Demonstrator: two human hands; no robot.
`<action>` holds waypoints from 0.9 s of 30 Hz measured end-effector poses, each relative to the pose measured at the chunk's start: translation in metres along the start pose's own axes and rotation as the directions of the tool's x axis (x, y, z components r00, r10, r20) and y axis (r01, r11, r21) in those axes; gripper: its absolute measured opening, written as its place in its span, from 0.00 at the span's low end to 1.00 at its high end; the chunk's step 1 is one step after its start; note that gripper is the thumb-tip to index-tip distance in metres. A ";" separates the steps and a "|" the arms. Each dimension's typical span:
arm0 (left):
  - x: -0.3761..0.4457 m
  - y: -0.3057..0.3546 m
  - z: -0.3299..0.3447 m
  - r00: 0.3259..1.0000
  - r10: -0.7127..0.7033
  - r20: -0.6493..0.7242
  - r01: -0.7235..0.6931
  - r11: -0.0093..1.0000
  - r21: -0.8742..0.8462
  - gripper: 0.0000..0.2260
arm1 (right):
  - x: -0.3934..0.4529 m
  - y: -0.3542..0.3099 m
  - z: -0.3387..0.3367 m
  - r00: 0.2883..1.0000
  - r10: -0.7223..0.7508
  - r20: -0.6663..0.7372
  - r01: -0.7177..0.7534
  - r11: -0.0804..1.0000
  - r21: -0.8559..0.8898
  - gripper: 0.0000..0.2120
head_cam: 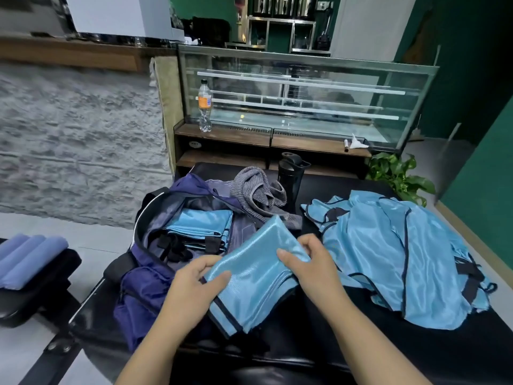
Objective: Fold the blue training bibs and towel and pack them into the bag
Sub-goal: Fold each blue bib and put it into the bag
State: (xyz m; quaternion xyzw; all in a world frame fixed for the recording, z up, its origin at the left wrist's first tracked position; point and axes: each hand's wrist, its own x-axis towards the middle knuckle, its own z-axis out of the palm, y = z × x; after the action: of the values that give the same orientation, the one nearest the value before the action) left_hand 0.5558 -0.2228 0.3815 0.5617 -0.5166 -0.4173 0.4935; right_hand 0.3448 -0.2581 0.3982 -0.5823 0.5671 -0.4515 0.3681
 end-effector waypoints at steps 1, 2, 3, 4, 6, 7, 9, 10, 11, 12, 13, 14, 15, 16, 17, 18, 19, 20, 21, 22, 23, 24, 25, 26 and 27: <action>0.006 -0.004 -0.004 0.999 -0.026 -0.024 0.025 0.999 -0.030 0.07 | 0.002 0.006 0.005 1.000 0.017 -0.010 -0.017 1.000 -0.018 0.16; 0.011 -0.007 -0.007 0.998 -0.054 -0.040 0.052 0.998 -0.046 0.06 | 0.004 0.011 0.009 0.999 0.035 -0.014 -0.035 0.999 -0.028 0.17; 0.016 -0.011 -0.010 0.995 -0.086 -0.045 0.084 0.995 -0.049 0.06 | 0.006 0.015 0.013 0.998 0.057 -0.014 -0.057 0.998 -0.032 0.16; 0.021 -0.015 -0.013 0.992 -0.121 -0.044 0.118 0.992 -0.050 0.06 | 0.007 0.020 0.017 0.997 0.078 -0.008 -0.078 0.996 -0.031 0.16; 0.031 -0.020 -0.017 0.984 -0.177 -0.033 0.174 0.983 -0.064 0.07 | 0.011 0.027 0.023 0.994 0.102 0.025 -0.101 0.995 -0.025 0.13; 0.038 -0.021 -0.021 0.981 -0.191 -0.034 0.189 0.980 -0.066 0.07 | 0.014 0.028 0.026 0.993 0.106 0.045 -0.105 0.994 -0.026 0.12; 0.056 -0.020 -0.031 0.981 -0.188 -0.043 0.187 0.982 -0.021 0.08 | 0.021 0.029 0.034 0.992 0.103 0.074 -0.101 0.994 -0.035 0.08; 0.067 -0.019 -0.037 0.983 -0.178 -0.045 0.179 0.984 0.022 0.09 | 0.025 0.030 0.039 0.991 0.101 0.083 -0.099 0.995 -0.030 0.07; 0.079 -0.017 -0.044 0.985 -0.165 -0.044 0.169 0.983 0.079 0.10 | 0.029 0.029 0.043 0.991 0.100 0.092 -0.098 0.995 -0.022 0.06; 0.091 -0.014 -0.051 0.988 -0.150 -0.043 0.155 0.977 0.146 0.12 | 0.032 0.029 0.048 0.990 0.093 0.107 -0.091 0.996 -0.018 0.07; 0.103 -0.011 -0.058 0.990 -0.134 -0.037 0.139 0.966 0.219 0.13 | 0.035 0.029 0.053 0.989 0.082 0.121 -0.081 0.997 -0.018 0.08; 0.115 -0.006 -0.063 0.992 -0.120 -0.032 0.124 0.949 0.290 0.14 | 0.038 0.028 0.059 0.989 0.068 0.134 -0.066 0.998 -0.021 0.08; 0.126 -0.002 -0.066 0.994 -0.102 -0.035 0.108 0.930 0.352 0.15 | 0.042 0.028 0.066 0.989 0.051 0.138 -0.048 0.998 -0.030 0.08; 0.137 0.002 -0.068 0.996 -0.075 -0.049 0.089 0.907 0.412 0.15 | 0.046 0.028 0.072 0.990 0.032 0.137 -0.026 0.999 -0.043 0.08; 0.147 0.004 -0.069 0.997 -0.043 -0.069 0.071 0.874 0.481 0.15 | 0.051 0.026 0.079 0.991 0.012 0.135 -0.005 0.999 -0.054 0.07; 0.156 0.005 -0.069 0.996 -0.004 -0.094 0.056 0.832 0.552 0.16 | 0.057 0.023 0.085 0.991 -0.007 0.136 0.016 0.998 -0.065 0.07; 0.163 0.004 -0.069 0.992 0.036 -0.121 0.045 0.792 0.609 0.17 | 0.063 0.020 0.091 0.989 -0.026 0.144 0.037 0.997 -0.070 0.07; 0.170 0.002 -0.068 0.988 0.073 -0.140 0.036 0.760 0.648 0.18 | 0.070 0.017 0.097 0.987 -0.040 0.153 0.051 0.996 -0.073 0.07; 0.176 -0.002 -0.067 0.983 0.102 -0.154 0.030 0.733 0.679 0.18 | 0.077 0.014 0.103 0.986 -0.045 0.162 0.057 0.996 -0.067 0.07; 0.181 -0.006 -0.066 0.978 0.127 -0.164 0.026 0.710 0.703 0.18 | 0.084 0.010 0.109 0.984 -0.036 0.173 0.046 0.998 -0.050 0.08; 0.185 -0.008 -0.065 0.975 0.148 -0.166 0.020 0.687 0.726 0.17 | 0.091 0.007 0.116 0.983 -0.013 0.181 0.016 1.000 -0.015 0.09; 0.190 -0.009 -0.064 0.972 0.175 -0.160 0.004 0.662 0.750 0.16 | 0.097 0.004 0.122 0.983 0.011 0.184 -0.015 1.000 0.020 0.10; 0.195 -0.010 -0.065 0.967 0.205 -0.151 -0.014 0.636 0.771 0.15 | 0.104 0.002 0.127 0.983 0.034 0.181 -0.044 0.998 0.050 0.10; 0.199 -0.011 -0.066 0.961 0.237 -0.144 -0.032 0.611 0.791 0.15 | 0.109 0.001 0.132 0.984 0.045 0.174 -0.057 0.996 0.063 0.09; 0.205 -0.011 -0.068 0.955 0.264 -0.138 -0.045 0.586 0.809 0.15 | 0.115 0.003 0.137 0.985 0.048 0.165 -0.060 0.996 0.066 0.09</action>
State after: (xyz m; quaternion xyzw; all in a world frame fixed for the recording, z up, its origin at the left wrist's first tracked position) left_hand 0.6483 -0.4178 0.3900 0.7217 -0.6306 -0.0254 0.2845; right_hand 0.4672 -0.3843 0.3644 -0.5885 0.5344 -0.4117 0.4457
